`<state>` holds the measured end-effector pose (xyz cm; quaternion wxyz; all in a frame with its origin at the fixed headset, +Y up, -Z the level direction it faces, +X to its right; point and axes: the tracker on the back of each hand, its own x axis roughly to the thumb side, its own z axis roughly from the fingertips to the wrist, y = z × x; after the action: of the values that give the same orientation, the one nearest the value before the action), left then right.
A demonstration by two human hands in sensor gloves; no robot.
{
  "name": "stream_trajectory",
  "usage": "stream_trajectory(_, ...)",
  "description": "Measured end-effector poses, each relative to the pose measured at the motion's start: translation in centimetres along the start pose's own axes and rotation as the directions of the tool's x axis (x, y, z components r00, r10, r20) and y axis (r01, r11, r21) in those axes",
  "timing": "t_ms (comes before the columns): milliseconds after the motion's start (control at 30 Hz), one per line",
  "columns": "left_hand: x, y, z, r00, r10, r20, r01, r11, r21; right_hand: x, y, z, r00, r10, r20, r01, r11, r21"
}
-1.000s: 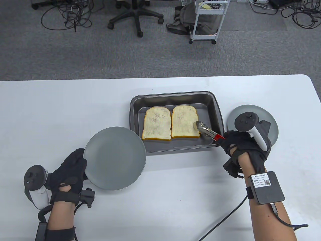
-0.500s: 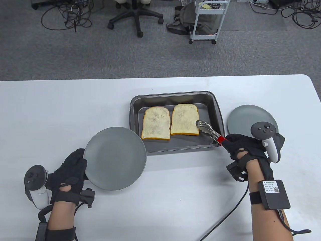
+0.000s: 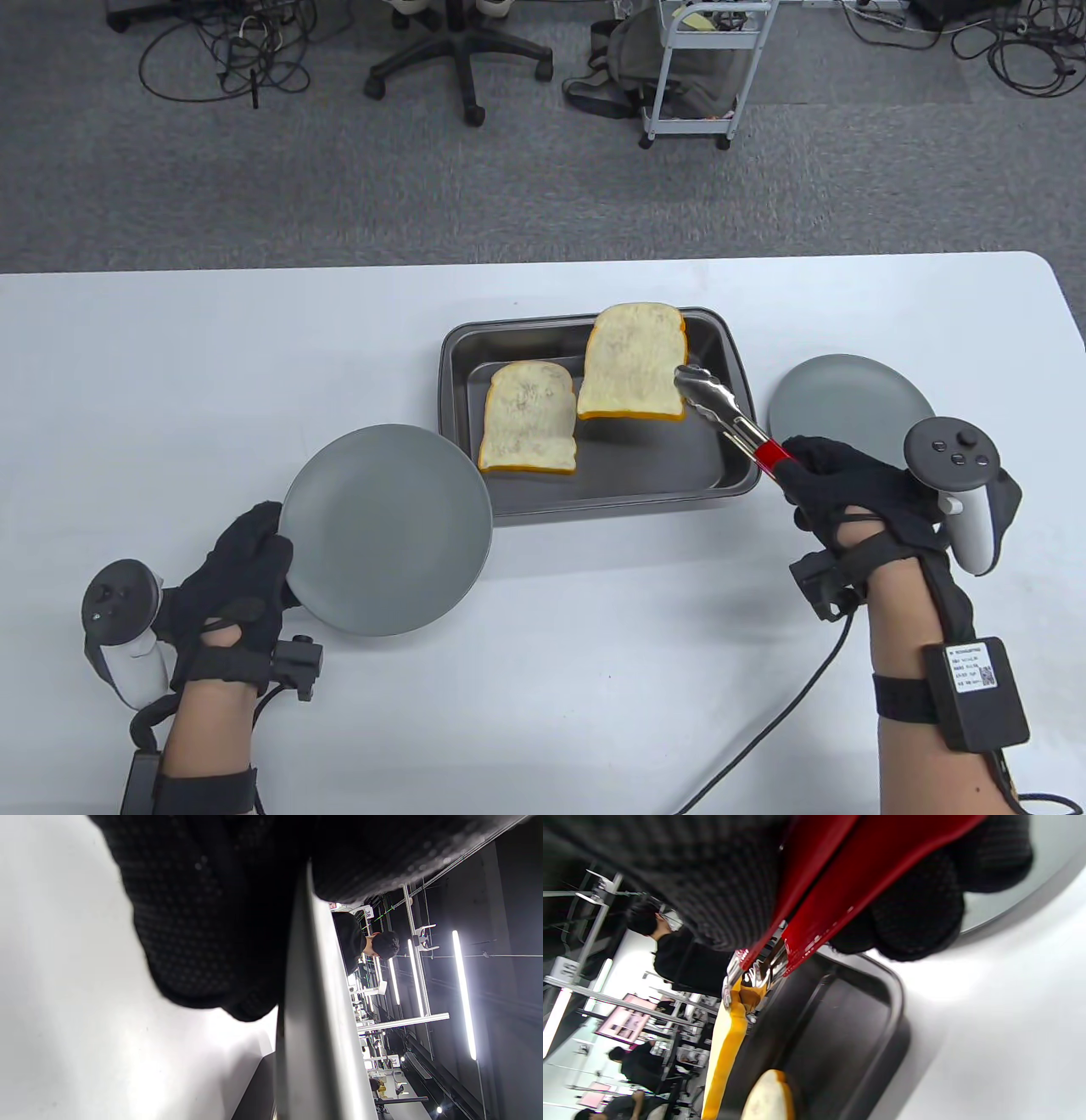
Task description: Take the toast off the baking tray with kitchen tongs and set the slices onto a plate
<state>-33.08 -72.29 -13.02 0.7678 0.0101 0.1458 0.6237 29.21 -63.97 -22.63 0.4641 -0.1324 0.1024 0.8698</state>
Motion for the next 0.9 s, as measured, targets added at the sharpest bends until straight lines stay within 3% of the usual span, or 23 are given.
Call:
stream_trajectory(267, -0.3, -0.5, -0.1, 0.997, 0.070, -0.028, -0.071, 0.997, -0.039, 3.1, 3.2, 3.5, 0.983, -0.129, 0.134, 0.117, 0.989, 0.093)
stream_trajectory(433, -0.4, -1.1, 0.0, 0.996, 0.085, -0.037, -0.087, 0.995, -0.055, 4.7, 8.0, 5.2, 0.964, -0.178, 0.196, 0.132, 0.965, 0.227)
stream_trajectory(600, -0.4, -1.4, 0.1, 0.997, 0.072, -0.036, -0.074, 0.996, -0.046, 5.5, 12.3, 5.9, 0.970, -0.094, 0.226, 0.018, 0.948, 0.316)
stream_trajectory(900, -0.7, -1.6, -0.2, 0.999, 0.025, -0.046, -0.026, 0.999, -0.028, 7.3, 14.8, 7.9, 0.922, 0.167, 0.349, -0.246, 0.950, 0.194)
